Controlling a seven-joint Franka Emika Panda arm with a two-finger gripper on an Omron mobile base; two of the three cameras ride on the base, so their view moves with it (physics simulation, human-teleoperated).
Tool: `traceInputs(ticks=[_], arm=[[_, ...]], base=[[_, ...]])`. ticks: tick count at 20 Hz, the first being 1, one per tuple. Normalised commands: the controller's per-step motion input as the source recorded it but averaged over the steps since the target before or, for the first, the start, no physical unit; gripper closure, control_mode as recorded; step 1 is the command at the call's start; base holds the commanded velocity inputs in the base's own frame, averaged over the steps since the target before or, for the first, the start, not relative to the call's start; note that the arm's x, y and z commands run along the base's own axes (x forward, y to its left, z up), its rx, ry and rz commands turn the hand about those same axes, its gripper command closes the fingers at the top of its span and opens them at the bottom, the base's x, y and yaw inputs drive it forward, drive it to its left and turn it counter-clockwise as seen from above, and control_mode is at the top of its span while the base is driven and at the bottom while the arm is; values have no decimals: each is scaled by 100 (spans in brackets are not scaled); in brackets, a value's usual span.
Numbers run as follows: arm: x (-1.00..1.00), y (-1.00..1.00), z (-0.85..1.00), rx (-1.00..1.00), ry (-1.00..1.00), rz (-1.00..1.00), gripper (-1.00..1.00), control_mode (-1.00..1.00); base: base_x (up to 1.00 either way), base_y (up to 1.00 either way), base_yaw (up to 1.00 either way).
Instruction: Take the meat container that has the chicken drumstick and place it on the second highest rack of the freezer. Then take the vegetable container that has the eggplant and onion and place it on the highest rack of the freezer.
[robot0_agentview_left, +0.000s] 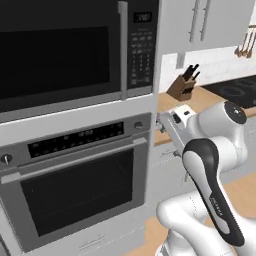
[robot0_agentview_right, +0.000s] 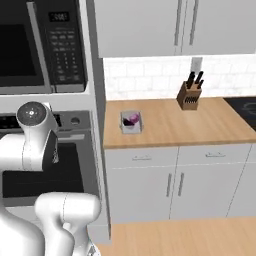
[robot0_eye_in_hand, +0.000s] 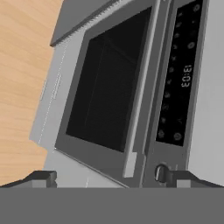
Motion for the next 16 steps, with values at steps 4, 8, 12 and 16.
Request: traceInputs(ticks=[4,8,12,16], arm=[[0,0,0,0,0,0,-100,100],[0,0,0,0,0,0,-100,100],[0,0,0,0,0,0,-100,100],[0,0,0,0,0,0,-100,100]], base=[[54,-100,0],[70,-100,1],[81,-92,8],[78,-51,18]])
